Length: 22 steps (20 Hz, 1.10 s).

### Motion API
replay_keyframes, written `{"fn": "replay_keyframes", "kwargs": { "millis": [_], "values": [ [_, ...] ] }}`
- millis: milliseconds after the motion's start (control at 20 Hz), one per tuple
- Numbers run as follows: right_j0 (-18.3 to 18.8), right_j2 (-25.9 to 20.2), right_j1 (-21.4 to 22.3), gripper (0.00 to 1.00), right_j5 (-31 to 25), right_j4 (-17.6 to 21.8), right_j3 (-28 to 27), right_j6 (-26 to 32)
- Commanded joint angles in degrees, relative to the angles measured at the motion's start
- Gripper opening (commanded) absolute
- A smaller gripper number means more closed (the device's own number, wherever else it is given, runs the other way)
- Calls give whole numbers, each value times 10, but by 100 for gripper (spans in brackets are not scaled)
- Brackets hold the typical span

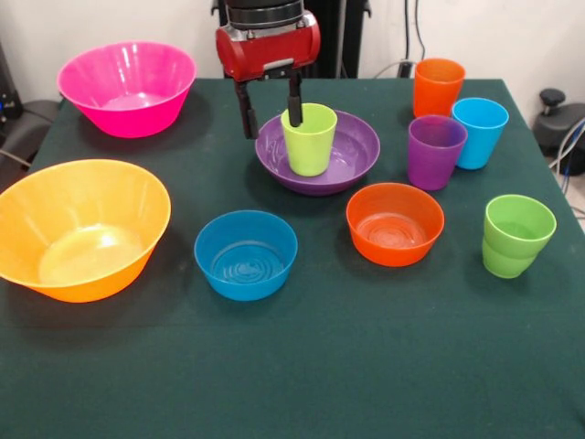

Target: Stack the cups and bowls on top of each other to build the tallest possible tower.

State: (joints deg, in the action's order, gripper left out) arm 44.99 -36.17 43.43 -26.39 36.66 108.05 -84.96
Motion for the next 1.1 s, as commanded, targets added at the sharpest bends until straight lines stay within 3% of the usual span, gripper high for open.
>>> {"fn": "replay_keyframes", "kwargs": {
  "millis": [50,450,900,1100],
  "values": [
    [-40,30,-40,100,-67,23,-23,7],
    [-96,140,-43,100,-67,19,-68,-105],
    [-131,201,-45,100,-59,18,-85,-87],
    [-142,227,-36,100,-89,23,-92,-63]
  ]
}}
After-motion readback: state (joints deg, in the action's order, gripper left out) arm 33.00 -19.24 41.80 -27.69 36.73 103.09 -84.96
